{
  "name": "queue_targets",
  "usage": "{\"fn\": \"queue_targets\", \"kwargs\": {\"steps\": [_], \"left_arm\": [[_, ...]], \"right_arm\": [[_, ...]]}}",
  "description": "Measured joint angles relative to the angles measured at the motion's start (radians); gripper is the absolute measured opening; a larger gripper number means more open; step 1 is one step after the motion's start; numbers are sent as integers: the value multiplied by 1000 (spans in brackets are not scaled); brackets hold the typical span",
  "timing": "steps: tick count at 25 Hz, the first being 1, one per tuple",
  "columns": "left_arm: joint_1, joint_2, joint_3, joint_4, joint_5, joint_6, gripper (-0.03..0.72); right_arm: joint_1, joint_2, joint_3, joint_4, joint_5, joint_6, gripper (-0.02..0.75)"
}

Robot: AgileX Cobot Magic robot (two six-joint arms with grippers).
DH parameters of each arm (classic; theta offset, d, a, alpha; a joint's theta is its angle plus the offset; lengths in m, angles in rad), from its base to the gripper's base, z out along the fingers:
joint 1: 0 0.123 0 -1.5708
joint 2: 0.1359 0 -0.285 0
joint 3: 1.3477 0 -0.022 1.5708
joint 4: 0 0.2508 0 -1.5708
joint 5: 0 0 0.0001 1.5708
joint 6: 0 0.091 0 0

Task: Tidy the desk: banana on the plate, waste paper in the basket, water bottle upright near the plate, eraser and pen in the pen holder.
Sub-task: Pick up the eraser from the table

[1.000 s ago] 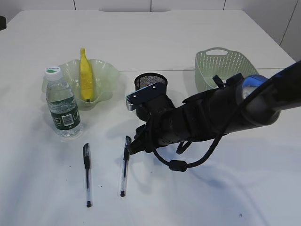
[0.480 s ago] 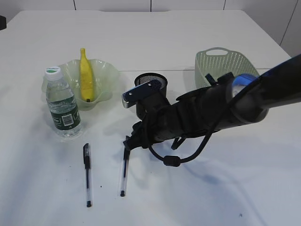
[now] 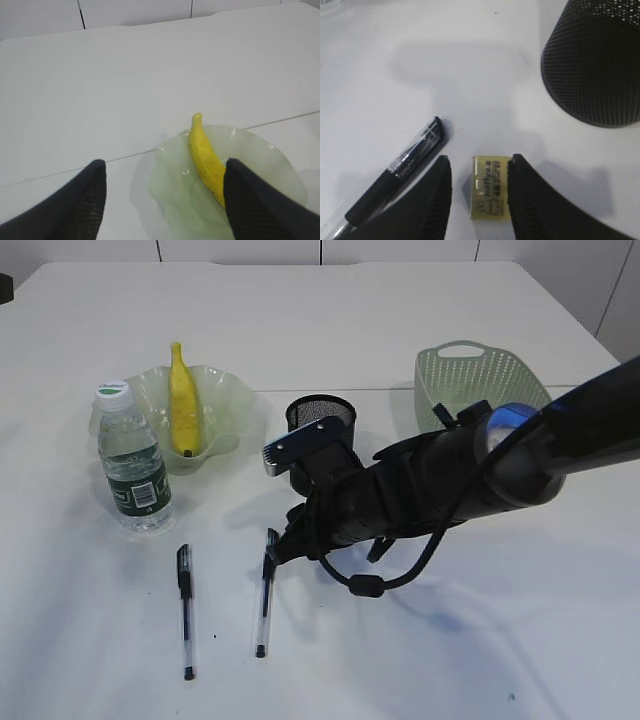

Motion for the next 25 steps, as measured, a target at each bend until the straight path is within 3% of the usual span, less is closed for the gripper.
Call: {"fn": "queue_targets", "kwargs": {"steps": [25], "left_arm": [[0,0,0,0,0,0,514]], "right_arm": [[0,26,-25,0,-5,-6,287]]}}
